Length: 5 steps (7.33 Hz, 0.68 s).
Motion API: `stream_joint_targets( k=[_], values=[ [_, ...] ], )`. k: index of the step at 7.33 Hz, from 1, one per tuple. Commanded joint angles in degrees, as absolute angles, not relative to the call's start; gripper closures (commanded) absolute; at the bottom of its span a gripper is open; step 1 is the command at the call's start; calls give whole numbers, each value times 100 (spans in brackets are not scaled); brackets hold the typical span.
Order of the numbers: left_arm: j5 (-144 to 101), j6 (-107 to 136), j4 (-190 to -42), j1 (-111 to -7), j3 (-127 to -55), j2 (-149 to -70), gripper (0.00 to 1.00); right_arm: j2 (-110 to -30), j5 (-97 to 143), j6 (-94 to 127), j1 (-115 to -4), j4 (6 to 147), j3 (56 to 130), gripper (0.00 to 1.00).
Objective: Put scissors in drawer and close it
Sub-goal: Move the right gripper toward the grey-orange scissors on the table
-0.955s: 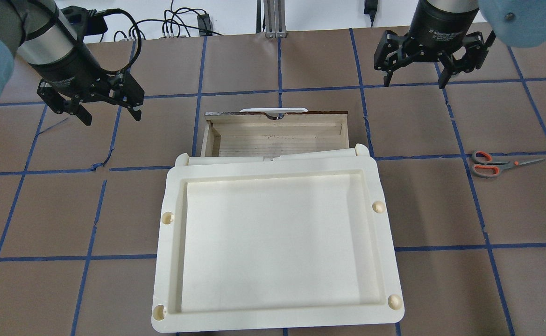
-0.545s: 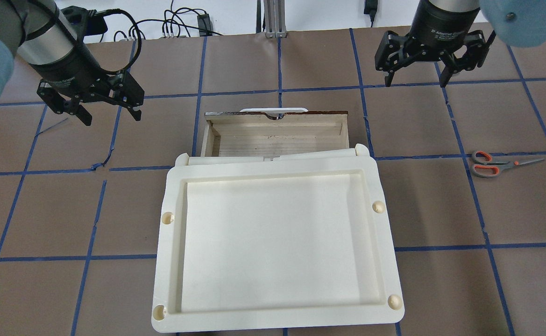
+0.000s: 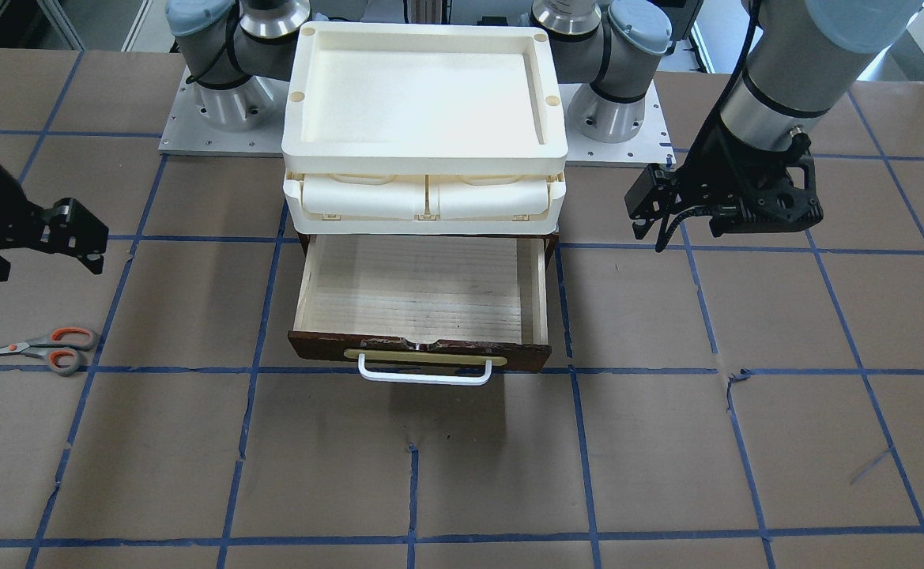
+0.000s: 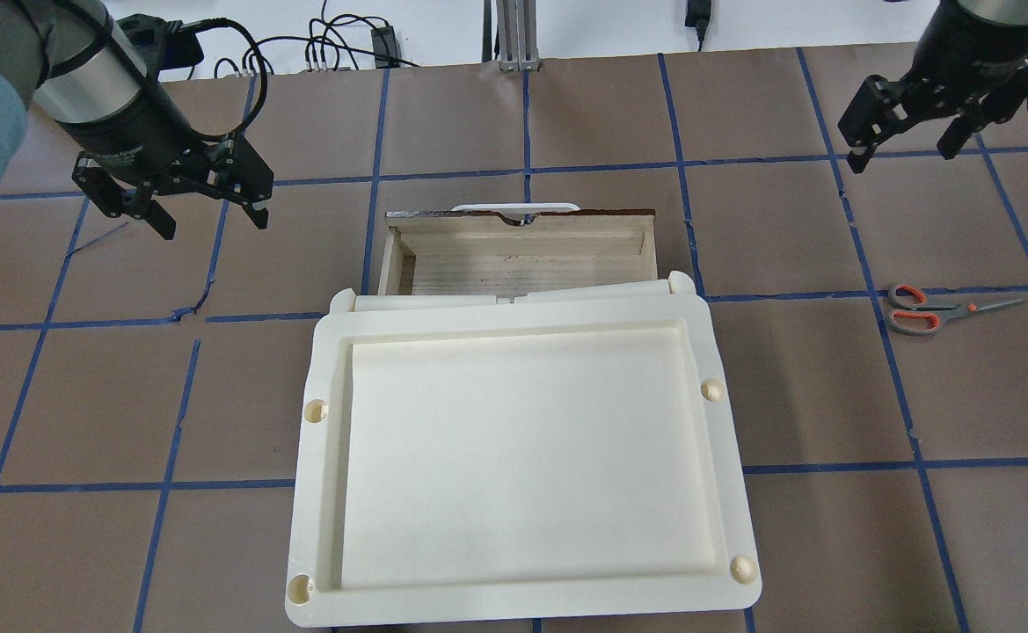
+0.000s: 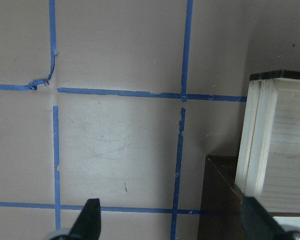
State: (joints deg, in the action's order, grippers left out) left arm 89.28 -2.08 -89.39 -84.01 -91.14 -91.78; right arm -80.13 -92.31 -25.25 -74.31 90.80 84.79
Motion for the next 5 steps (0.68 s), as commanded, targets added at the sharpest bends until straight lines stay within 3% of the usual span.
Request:
stream_joint_targets(
  k=[1, 5],
  values=[
    [8930, -219, -9026, -8420, -9071, -9193, 0, -7727, -9220, -4962, -6552, 9358, 8804, 0],
    [8895, -263, -9387, -8394, -9105, -9185, 0, -7577, -9228, -8251, -5977, 11716, 10183, 0]
  ],
)
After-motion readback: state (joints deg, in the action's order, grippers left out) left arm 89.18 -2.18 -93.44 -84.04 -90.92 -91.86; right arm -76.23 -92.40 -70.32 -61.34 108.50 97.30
